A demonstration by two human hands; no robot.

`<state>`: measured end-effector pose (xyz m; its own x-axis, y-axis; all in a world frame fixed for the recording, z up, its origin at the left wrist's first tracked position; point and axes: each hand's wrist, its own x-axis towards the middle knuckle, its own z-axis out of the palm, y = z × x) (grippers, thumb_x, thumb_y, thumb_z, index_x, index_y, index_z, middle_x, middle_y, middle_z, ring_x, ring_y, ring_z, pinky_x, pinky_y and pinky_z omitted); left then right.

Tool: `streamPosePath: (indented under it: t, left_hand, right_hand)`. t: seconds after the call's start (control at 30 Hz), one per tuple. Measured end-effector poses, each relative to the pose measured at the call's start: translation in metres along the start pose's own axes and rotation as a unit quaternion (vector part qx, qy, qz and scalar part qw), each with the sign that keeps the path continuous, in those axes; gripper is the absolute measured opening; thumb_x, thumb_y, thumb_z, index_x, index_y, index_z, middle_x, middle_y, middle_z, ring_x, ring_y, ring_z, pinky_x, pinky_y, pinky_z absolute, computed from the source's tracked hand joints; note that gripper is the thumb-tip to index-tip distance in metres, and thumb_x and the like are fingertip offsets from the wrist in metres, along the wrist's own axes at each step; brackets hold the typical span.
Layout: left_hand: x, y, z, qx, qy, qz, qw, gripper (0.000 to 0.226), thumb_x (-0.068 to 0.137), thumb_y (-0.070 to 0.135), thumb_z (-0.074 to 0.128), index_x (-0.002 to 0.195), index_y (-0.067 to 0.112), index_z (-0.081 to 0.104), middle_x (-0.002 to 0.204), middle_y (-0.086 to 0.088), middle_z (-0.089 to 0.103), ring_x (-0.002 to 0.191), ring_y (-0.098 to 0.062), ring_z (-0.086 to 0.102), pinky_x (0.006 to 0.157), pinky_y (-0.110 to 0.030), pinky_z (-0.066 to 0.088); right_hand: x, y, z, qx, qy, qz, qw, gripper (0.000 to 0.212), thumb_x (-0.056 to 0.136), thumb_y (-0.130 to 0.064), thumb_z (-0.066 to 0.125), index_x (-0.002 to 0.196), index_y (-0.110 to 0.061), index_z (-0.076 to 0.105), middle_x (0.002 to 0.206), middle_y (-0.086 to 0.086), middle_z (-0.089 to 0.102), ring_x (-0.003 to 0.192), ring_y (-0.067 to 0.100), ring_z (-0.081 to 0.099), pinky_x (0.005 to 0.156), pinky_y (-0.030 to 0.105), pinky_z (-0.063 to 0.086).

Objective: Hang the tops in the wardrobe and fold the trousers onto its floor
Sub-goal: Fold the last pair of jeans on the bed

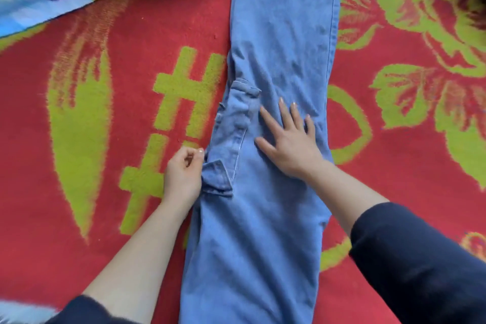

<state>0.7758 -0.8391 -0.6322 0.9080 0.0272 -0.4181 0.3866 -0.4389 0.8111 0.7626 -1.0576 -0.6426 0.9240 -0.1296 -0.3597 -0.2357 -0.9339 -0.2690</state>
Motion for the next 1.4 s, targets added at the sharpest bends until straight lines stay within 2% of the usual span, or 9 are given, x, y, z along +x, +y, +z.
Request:
streamPosePath:
  t: [0.1, 0.27, 0.4, 0.63, 0.73, 1.1, 1.2, 1.3, 1.4]
  left_hand:
    - [-0.028, -0.012, 0.001, 0.088, -0.067, -0.003, 0.994, 0.034, 0.083, 0.048, 0.065, 0.095, 0.021, 0.049, 0.092, 0.008, 0.053, 0.086, -0.013, 0.049, 0.069, -0.027, 0.036]
    - [-0.093, -0.048, -0.010, 0.166, -0.049, 0.060, 0.983, 0.070, 0.076, 0.013, 0.073, 0.135, 0.013, 0.034, 0.126, -0.011, 0.047, 0.115, -0.030, 0.047, 0.098, -0.036, 0.037]
    - [-0.142, -0.084, -0.027, 0.157, -0.081, -0.080, 0.981, 0.061, 0.083, 0.032, 0.071, 0.132, 0.022, 0.036, 0.113, -0.003, 0.060, 0.105, -0.032, 0.059, 0.078, -0.036, 0.043]
    - [-0.231, -0.119, -0.041, 0.076, -0.153, -0.135, 0.976, 0.044, 0.086, 0.030, 0.069, 0.122, 0.022, 0.045, 0.111, 0.008, 0.061, 0.102, -0.014, 0.059, 0.079, -0.028, 0.043]
    - [-0.256, -0.118, -0.043, 0.061, -0.170, -0.141, 0.973, 0.031, 0.089, 0.025, 0.065, 0.116, 0.012, 0.059, 0.110, -0.001, 0.067, 0.105, -0.019, 0.062, 0.085, -0.031, 0.046]
    - [-0.397, -0.096, -0.078, 0.186, -0.347, -0.308, 0.866, 0.050, 0.083, 0.038, 0.073, 0.116, 0.003, 0.060, 0.110, -0.015, 0.069, 0.101, -0.031, 0.066, 0.089, -0.044, 0.054]
    - [-0.393, -0.069, -0.086, 0.108, -0.348, -0.311, 0.878, 0.037, 0.088, 0.025, 0.067, 0.119, 0.005, 0.060, 0.094, -0.010, 0.074, 0.075, -0.020, 0.070, 0.066, -0.034, 0.059]
    - [-0.368, -0.031, -0.092, -0.027, -0.282, -0.289, 0.914, 0.040, 0.091, 0.013, 0.060, 0.128, 0.022, 0.048, 0.077, -0.003, 0.074, 0.037, -0.006, 0.052, 0.042, -0.021, 0.047]
    - [-0.333, 0.009, -0.092, -0.118, -0.268, -0.269, 0.918, 0.019, 0.098, 0.017, 0.050, 0.111, 0.024, 0.061, 0.078, -0.003, 0.075, 0.047, -0.009, 0.063, 0.048, -0.026, 0.056]
  right_hand:
    - [-0.073, 0.008, 0.032, -0.028, -0.012, 0.009, 1.000, 0.059, 0.095, -0.060, 0.027, 0.149, -0.049, 0.006, 0.162, -0.001, -0.014, 0.148, 0.021, -0.015, 0.117, 0.042, -0.008]
    - [-0.171, 0.002, 0.065, -0.010, 0.015, -0.021, 1.000, 0.062, 0.091, -0.062, 0.035, 0.148, -0.048, 0.017, 0.161, -0.004, -0.002, 0.149, 0.020, -0.004, 0.117, 0.045, -0.002]
    - [-0.255, -0.003, 0.098, 0.173, 0.071, 0.212, 0.959, 0.084, 0.082, -0.047, 0.068, 0.151, -0.024, 0.025, 0.156, 0.001, 0.025, 0.142, 0.021, 0.023, 0.110, 0.044, 0.023]
    - [-0.342, -0.021, 0.129, 0.260, -0.005, 0.277, 0.925, 0.027, 0.080, -0.035, 0.072, 0.077, -0.013, 0.058, 0.111, -0.011, 0.043, 0.108, 0.015, 0.038, 0.084, 0.032, 0.031]
    - [-0.363, -0.019, 0.116, 0.468, 0.000, 0.279, 0.838, 0.024, 0.084, -0.015, 0.062, 0.065, -0.014, 0.048, 0.072, -0.003, 0.046, 0.073, 0.016, 0.040, 0.064, 0.031, 0.030]
    - [-0.513, 0.006, 0.073, 0.523, -0.277, 0.377, 0.712, 0.012, 0.087, -0.020, 0.060, 0.085, -0.009, 0.063, 0.075, 0.008, 0.063, 0.064, 0.021, 0.057, 0.053, 0.024, 0.039]
    - [-0.500, 0.011, 0.039, 0.541, -0.226, 0.378, 0.716, 0.003, 0.080, -0.009, 0.058, 0.081, -0.010, 0.055, 0.070, 0.010, 0.057, 0.057, 0.018, 0.053, 0.051, 0.023, 0.040]
    - [-0.467, 0.012, 0.007, 0.603, -0.111, 0.371, 0.697, 0.033, 0.079, -0.006, 0.054, 0.107, -0.021, 0.043, 0.071, 0.007, 0.060, 0.051, 0.015, 0.051, 0.044, 0.021, 0.040]
    - [-0.421, 0.006, -0.021, 0.693, -0.041, 0.342, 0.633, 0.030, 0.085, -0.006, 0.050, 0.112, -0.019, 0.053, 0.091, 0.009, 0.060, 0.075, 0.021, 0.046, 0.064, 0.029, 0.040]
